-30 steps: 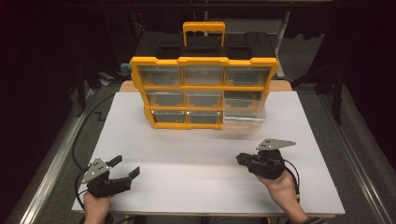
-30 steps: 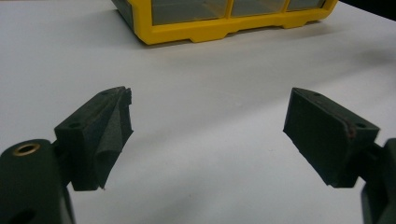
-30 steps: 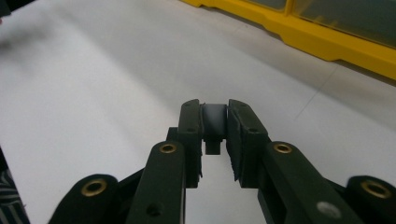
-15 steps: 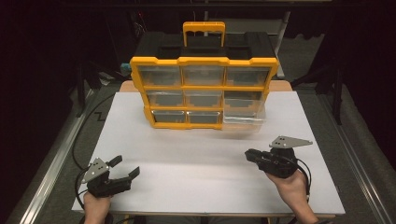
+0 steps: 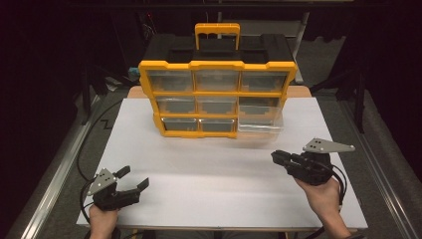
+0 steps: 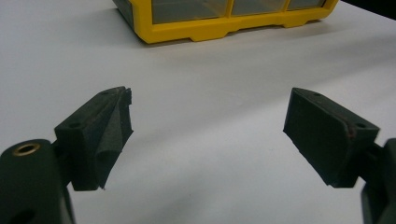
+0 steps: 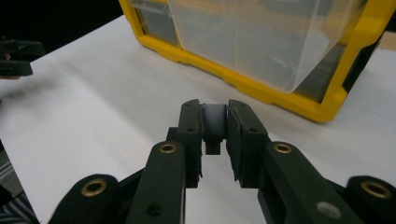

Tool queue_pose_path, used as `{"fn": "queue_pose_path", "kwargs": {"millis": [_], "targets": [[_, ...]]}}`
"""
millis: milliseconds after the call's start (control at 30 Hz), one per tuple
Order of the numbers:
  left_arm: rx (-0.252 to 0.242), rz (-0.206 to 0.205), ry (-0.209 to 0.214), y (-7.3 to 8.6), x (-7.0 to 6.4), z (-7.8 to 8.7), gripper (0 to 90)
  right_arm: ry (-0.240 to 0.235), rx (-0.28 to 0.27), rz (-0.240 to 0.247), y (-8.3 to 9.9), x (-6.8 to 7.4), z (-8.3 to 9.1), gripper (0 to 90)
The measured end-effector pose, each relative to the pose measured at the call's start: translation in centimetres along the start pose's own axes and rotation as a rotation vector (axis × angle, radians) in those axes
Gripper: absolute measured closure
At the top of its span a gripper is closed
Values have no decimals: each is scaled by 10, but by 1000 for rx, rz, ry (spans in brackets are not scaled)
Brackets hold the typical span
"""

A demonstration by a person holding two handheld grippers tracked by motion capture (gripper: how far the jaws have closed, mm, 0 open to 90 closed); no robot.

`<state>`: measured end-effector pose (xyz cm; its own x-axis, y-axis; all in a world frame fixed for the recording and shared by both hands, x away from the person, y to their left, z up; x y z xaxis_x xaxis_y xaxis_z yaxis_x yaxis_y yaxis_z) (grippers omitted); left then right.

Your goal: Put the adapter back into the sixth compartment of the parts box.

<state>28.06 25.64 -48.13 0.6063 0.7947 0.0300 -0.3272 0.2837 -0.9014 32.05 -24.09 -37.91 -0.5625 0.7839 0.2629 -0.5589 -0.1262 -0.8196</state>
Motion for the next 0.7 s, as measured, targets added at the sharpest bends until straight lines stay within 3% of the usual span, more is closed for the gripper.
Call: {"fn": "queue_pose_path", "kwargs": {"millis": [433, 700], "targets": [[0, -1, 1, 0, 0, 0, 163, -6, -62, 20, -30, 6, 18, 768], [-2, -4, 16, -1, -1, 0, 164, -2, -79, 23, -49, 5, 21, 768]]}}
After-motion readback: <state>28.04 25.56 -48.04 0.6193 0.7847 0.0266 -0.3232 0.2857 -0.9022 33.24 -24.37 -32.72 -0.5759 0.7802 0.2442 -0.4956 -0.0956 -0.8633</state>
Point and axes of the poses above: each handheld gripper's, and its own axes: z roughly backward along the jaws, y roughly out of its underside, x roughly to its left, the point moved 3 cm from there along -z, roughly forward along the jaws, and after that the axes turned 10 degrees about -z, right-handed, at the moved point
